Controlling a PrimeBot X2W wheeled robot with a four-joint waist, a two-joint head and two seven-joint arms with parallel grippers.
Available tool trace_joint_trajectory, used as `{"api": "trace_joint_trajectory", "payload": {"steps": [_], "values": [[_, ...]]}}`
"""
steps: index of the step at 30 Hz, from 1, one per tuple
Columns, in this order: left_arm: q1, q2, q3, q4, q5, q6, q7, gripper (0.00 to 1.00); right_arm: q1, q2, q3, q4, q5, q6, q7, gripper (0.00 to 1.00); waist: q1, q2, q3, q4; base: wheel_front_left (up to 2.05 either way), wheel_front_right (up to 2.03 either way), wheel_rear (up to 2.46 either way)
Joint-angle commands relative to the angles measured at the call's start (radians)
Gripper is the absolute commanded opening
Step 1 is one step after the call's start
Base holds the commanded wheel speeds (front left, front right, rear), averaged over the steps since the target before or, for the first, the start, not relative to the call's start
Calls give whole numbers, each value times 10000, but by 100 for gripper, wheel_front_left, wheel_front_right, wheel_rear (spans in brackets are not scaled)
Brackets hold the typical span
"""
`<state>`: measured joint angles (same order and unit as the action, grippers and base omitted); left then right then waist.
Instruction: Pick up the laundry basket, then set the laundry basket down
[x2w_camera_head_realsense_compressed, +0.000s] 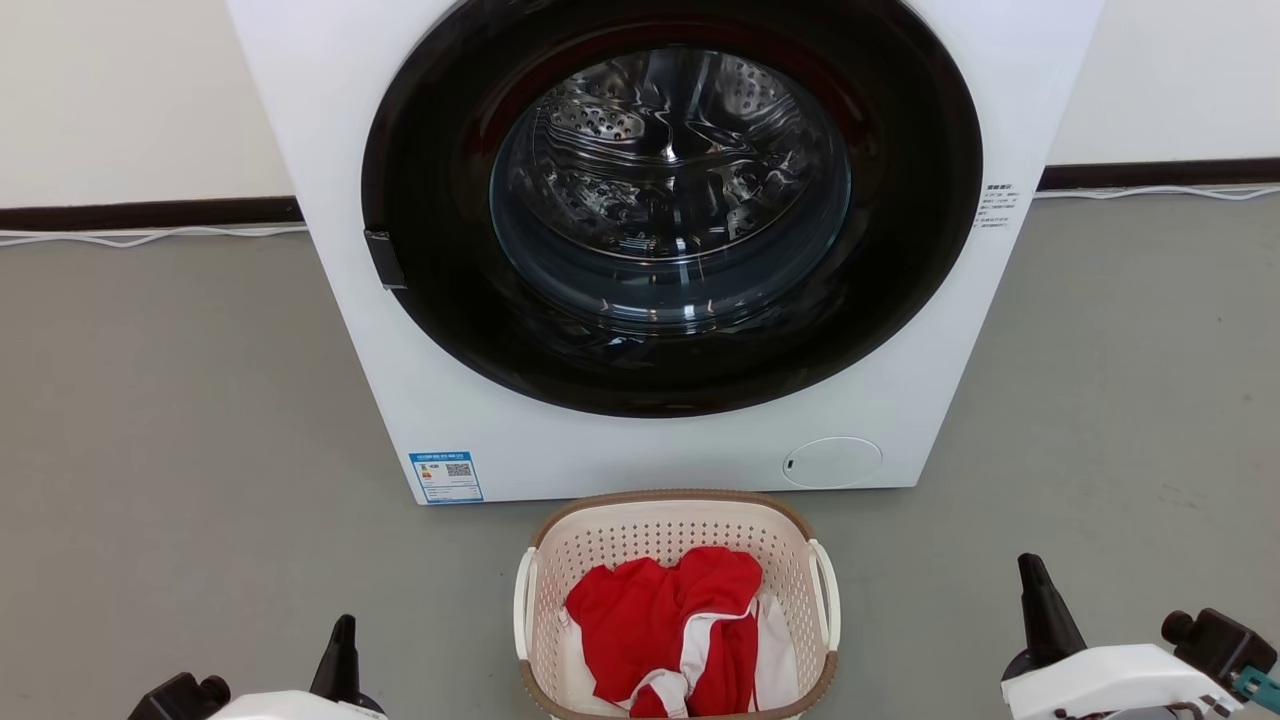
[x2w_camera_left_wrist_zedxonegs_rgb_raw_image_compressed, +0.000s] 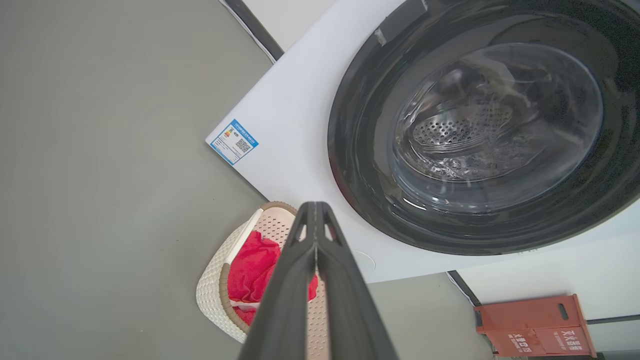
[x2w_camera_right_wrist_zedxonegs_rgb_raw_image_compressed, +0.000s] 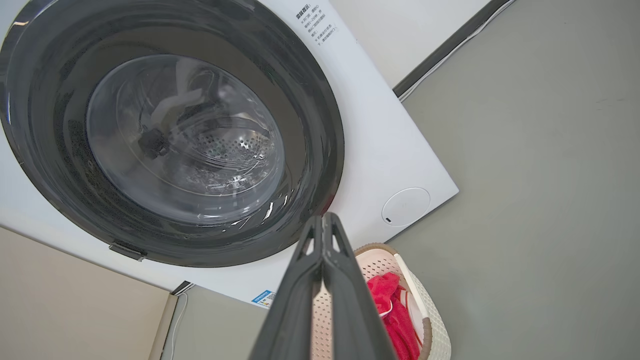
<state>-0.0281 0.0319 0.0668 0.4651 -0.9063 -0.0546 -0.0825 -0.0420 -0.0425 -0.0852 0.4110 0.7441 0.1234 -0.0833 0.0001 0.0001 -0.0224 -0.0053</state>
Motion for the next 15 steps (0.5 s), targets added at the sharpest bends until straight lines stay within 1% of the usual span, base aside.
{"api": "trace_joint_trajectory", "payload": {"steps": [1,15], "values": [[-510,98,190,-366,-352,-164,62,0,-429,-52,80,-360,397,36,109,0,-1,-1,6,2,0,0,0],[-568,115,247,-735,-1696,-284,445,0,-475,-57,7,-623,2061,44,483,0,-1,-1,56,12,0,0,0]]}}
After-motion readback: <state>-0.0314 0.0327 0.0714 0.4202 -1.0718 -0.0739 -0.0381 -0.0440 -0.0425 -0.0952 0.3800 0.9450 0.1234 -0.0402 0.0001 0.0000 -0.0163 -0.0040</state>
